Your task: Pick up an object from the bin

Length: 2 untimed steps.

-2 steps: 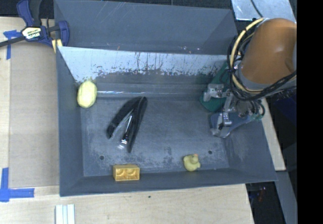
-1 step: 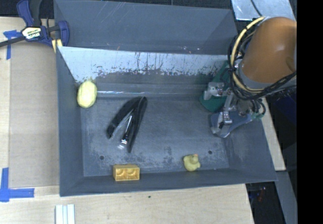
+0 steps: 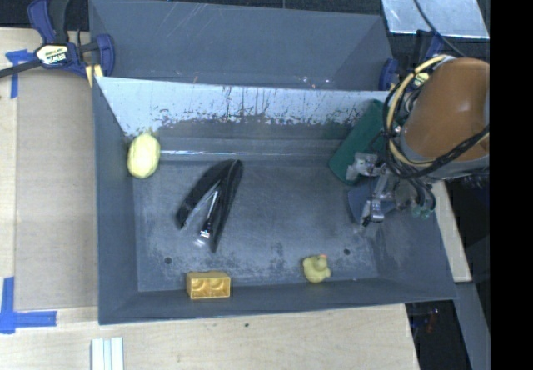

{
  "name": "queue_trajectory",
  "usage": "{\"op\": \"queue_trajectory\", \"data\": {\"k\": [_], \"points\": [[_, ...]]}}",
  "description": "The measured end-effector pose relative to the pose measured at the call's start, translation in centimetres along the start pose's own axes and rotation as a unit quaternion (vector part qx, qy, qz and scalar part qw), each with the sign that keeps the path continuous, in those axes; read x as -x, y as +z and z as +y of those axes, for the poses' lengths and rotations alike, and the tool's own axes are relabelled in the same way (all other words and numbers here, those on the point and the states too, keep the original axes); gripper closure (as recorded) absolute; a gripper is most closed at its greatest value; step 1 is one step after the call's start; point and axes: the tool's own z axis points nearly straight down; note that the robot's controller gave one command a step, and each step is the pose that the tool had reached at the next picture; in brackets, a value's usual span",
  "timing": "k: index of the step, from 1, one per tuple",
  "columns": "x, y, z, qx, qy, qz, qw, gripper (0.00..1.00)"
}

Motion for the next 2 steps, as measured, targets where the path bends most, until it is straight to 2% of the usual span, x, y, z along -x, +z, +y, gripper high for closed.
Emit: {"op": "queue_trajectory", "data": {"k": [1, 2], "points": [[-0.9, -0.3, 3.8, -0.001, -0.024, 0.0045, 0.9997, 0.00], [0.9, -1.0, 4.2, 0.001, -0.040, 0.0032, 0.9992, 0.00]]}}
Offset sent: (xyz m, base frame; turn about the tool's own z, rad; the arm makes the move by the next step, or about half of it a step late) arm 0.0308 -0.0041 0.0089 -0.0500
